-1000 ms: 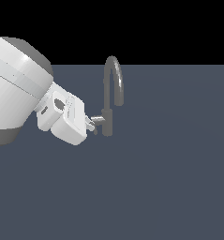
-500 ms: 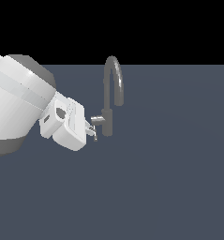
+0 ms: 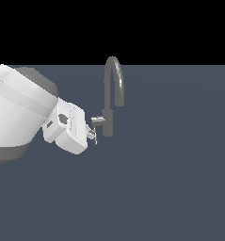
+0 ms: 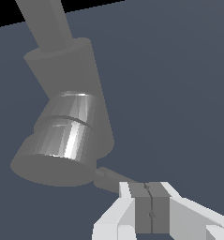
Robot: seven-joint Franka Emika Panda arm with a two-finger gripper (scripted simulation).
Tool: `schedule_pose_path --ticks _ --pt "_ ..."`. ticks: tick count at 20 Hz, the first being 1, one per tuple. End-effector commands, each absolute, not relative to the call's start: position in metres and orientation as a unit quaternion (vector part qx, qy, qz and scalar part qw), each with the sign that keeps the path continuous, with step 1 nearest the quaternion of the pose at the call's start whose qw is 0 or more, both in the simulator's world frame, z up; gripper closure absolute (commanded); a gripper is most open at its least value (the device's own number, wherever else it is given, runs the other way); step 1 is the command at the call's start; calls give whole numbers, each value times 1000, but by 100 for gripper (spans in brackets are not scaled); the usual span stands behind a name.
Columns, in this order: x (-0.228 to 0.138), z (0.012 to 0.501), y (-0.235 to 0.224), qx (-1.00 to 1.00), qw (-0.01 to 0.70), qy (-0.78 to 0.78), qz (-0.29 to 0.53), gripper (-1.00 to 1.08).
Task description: Turn on the faucet by rotating a designated handle.
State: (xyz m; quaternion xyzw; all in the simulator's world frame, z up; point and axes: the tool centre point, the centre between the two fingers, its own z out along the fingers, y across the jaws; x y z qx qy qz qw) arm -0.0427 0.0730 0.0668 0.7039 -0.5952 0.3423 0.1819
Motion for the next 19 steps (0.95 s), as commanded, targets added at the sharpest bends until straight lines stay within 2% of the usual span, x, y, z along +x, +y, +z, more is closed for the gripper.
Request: schedule_pose_path --ticks 1,19 --pt "-40 63 72 707 187 -591 340 108" --pt "-15 24 66 680 193 -618 344 108"
